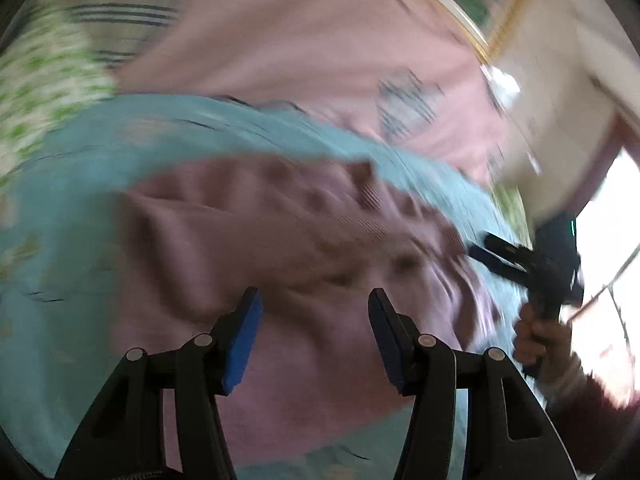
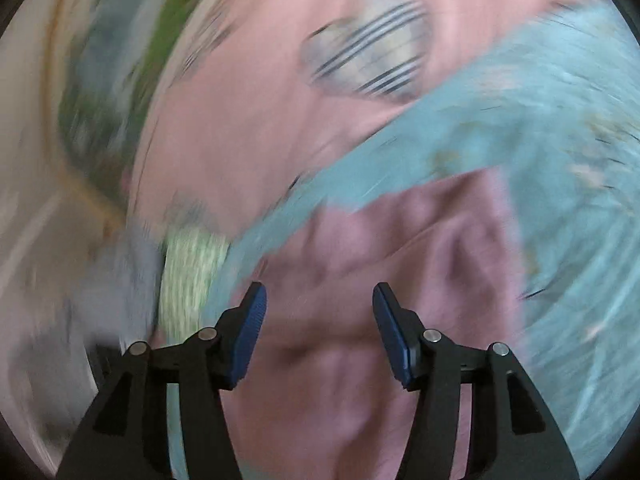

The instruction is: Fold small clothes

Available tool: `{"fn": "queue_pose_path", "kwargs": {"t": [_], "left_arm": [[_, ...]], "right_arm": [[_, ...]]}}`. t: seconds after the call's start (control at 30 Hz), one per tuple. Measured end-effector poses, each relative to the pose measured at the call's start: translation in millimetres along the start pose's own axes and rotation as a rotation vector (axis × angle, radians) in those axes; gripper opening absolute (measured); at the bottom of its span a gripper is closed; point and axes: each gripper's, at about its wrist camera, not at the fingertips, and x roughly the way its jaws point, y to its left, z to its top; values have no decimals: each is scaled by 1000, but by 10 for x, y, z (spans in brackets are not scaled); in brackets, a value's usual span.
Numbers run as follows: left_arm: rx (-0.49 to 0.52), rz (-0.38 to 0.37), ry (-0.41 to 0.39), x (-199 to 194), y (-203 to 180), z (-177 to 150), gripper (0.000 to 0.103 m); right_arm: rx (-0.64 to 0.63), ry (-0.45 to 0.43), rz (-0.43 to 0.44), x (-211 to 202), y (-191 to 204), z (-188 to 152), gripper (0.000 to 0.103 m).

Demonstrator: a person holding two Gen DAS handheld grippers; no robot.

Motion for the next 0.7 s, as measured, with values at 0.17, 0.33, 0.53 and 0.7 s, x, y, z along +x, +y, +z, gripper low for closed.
{"fn": "queue_pose_path", "kwargs": {"t": [0.17,0.33,0.53,0.7], "left_arm": [[67,27,134,583,-218,36,56],[21,130,183,973,100,294,56],[-61,258,92,1150,504,771,55],[-238,342,-17,992,880,929,57]], "right_arm": [[-278,289,-43,629,482,-244,55],[-205,312,-142,920,155,32,55],[-10,81,-296,823,-472,506,53],[128,-127,-348,404,-715,513,55]]}}
